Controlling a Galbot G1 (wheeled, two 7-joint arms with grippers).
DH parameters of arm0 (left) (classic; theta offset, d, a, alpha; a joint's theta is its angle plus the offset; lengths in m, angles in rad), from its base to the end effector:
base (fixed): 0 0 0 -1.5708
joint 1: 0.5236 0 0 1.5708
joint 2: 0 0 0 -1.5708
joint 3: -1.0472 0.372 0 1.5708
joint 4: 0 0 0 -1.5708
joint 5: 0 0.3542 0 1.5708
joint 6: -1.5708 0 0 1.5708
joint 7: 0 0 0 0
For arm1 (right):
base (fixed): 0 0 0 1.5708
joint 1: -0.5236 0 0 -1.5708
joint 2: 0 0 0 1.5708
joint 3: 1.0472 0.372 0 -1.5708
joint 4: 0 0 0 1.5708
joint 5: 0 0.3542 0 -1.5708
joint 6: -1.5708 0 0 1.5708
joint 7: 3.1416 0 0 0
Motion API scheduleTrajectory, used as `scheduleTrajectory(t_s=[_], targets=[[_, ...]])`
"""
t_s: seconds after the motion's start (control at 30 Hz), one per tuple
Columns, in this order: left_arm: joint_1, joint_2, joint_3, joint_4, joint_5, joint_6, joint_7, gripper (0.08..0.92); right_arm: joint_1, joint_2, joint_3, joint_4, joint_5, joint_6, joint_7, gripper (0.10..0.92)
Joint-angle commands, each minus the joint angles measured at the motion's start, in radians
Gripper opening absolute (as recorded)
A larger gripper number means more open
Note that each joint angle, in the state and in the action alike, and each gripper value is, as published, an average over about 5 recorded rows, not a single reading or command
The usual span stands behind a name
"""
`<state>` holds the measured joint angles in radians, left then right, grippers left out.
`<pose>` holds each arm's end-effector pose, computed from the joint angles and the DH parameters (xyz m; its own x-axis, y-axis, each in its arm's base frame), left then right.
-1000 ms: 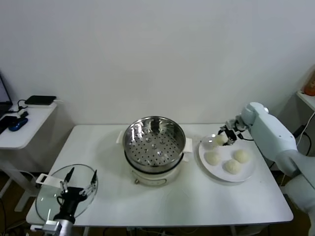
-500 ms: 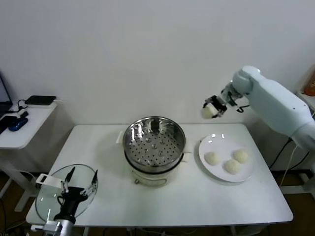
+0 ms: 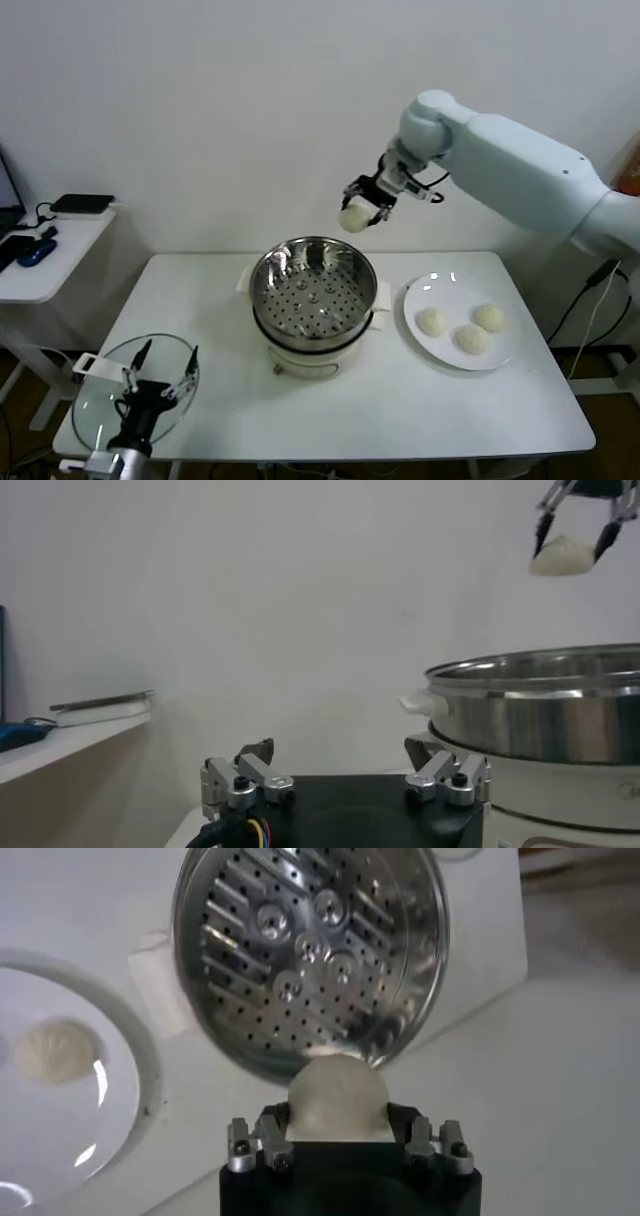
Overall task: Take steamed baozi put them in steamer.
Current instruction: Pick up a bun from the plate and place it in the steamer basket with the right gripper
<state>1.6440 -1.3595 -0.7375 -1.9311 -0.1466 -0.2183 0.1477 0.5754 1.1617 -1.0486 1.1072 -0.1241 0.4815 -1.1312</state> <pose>0.1404 0.1206 -0.3697 -0.9984 0.0559 0.0019 0.0556 0.9871 0.1501 0.6118 0.0797 0.0313 -0.2822 -0.3053 0.9095 -0.2939 -0.8749 -0.3849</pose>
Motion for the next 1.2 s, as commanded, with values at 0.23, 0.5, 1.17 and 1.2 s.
scheduleTrajectory(t_s=[0.23, 0.5, 1.17, 1.2], targets=[[0.012, -0.002, -0.003, 0.002, -0.009, -0.004, -0.001, 0.823, -0.140, 0.225, -0.001, -0.172, -0.209, 0.130, -0.003, 0.662], [0.013, -0.003, -0.004, 0.011, -0.012, -0.008, 0.000, 0.823, -0.213, 0.286, 0.081, -0.295, -0.384, 0.196, 0.010, 0.662], [0.011, 0.007, -0.003, 0.022, -0.009, -0.010, 0.002, 0.823, -0.304, 0.328, 0.172, -0.330, -0.568, 0.217, 0.031, 0.680], [0.010, 0.008, -0.003, 0.022, -0.009, -0.010, 0.002, 0.823, -0.306, 0.329, 0.175, -0.331, -0.570, 0.217, 0.031, 0.682]])
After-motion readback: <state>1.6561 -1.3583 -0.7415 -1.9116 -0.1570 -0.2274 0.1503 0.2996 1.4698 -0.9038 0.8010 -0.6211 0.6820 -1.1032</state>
